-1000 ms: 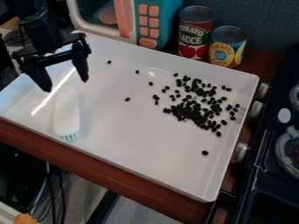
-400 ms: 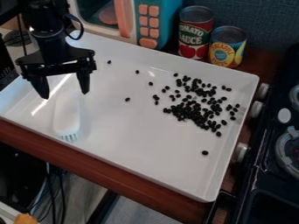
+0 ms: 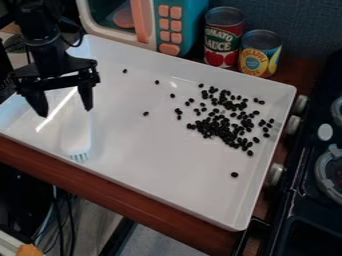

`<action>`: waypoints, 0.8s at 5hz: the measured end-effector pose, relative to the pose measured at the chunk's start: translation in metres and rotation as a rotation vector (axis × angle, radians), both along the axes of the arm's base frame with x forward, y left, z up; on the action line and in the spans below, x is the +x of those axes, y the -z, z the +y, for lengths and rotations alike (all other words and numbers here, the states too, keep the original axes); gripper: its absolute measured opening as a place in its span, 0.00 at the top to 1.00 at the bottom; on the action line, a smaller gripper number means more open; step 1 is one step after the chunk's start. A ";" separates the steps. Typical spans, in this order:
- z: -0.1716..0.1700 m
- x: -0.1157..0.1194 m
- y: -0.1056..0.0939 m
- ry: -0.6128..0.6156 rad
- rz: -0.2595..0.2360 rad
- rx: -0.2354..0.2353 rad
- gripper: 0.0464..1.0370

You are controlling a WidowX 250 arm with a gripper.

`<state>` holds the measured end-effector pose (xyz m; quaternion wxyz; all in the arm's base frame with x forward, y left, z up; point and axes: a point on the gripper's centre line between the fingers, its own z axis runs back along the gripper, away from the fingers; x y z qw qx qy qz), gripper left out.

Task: Sweep into pile

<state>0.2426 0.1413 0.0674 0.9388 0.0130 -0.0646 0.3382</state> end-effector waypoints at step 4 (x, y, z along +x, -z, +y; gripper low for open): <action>-0.004 -0.003 0.037 0.024 -0.048 -0.087 0.09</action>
